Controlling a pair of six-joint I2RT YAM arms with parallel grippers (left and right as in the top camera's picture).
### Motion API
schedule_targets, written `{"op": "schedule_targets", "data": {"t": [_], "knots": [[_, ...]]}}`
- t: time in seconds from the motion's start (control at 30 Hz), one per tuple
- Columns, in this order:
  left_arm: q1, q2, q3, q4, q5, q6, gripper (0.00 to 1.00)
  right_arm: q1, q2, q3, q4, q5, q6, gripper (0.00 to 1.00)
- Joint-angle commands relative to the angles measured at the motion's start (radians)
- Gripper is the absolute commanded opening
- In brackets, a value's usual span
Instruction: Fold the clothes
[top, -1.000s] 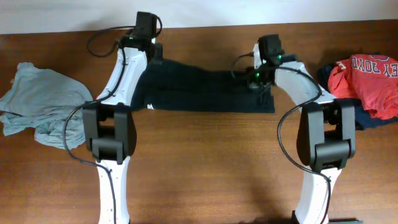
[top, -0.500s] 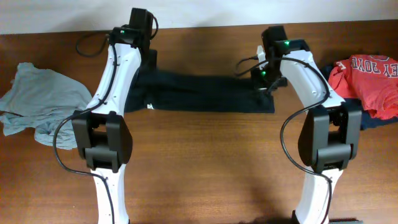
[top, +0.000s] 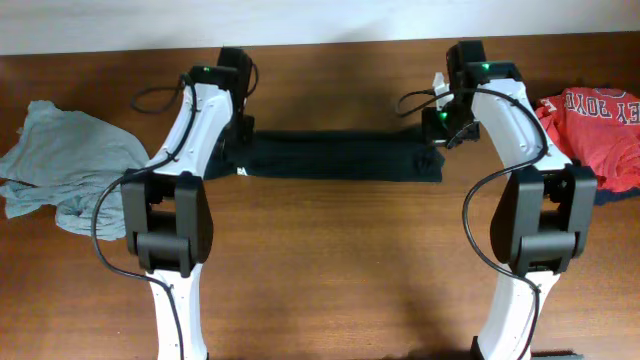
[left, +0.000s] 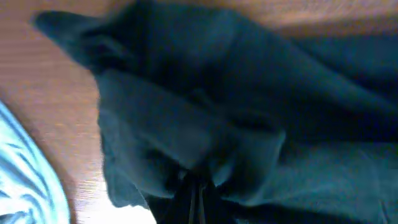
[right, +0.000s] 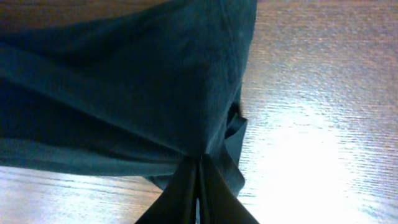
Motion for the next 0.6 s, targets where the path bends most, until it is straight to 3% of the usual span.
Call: {"op": "schedule_targets", "data": {"t": [0.0, 0.03, 0.07, 0.13, 0.2, 0.27, 0.5, 0.53, 0.57], "knots": [[0.002, -0.012, -0.018, 0.015, -0.026, -0.011, 0.01, -0.001, -0.022, 0.017, -0.001, -0.018, -0.013, 0.22], [0.003, -0.012, -0.018, 0.018, -0.027, -0.01, 0.1, -0.001, -0.022, 0.017, -0.007, -0.018, -0.012, 0.58], [0.003, -0.012, -0.017, 0.019, -0.028, -0.01, 0.22, -0.001, -0.022, 0.018, -0.018, -0.018, -0.012, 0.78], [0.003, -0.012, -0.017, 0.02, -0.034, -0.01, 0.35, -0.003, -0.022, 0.018, -0.04, -0.026, -0.008, 0.92], [0.003, -0.013, -0.016, 0.019, -0.033, -0.011, 0.52, -0.014, -0.022, 0.018, -0.061, -0.048, -0.004, 0.96], [0.003, -0.013, -0.01, 0.018, -0.033, -0.013, 0.6, -0.03, -0.022, 0.018, -0.072, -0.094, -0.005, 0.97], [0.02, -0.055, 0.016, 0.018, -0.032, -0.095, 0.72, -0.068, -0.021, 0.004, -0.081, -0.2, -0.035, 0.93], [0.025, -0.069, 0.023, 0.018, -0.029, -0.112, 0.8, -0.068, -0.021, -0.003, -0.075, -0.201, -0.042, 0.92], [0.029, -0.08, 0.027, 0.018, -0.024, -0.123, 0.95, -0.066, -0.021, -0.01, -0.071, -0.201, -0.042, 0.89]]}}
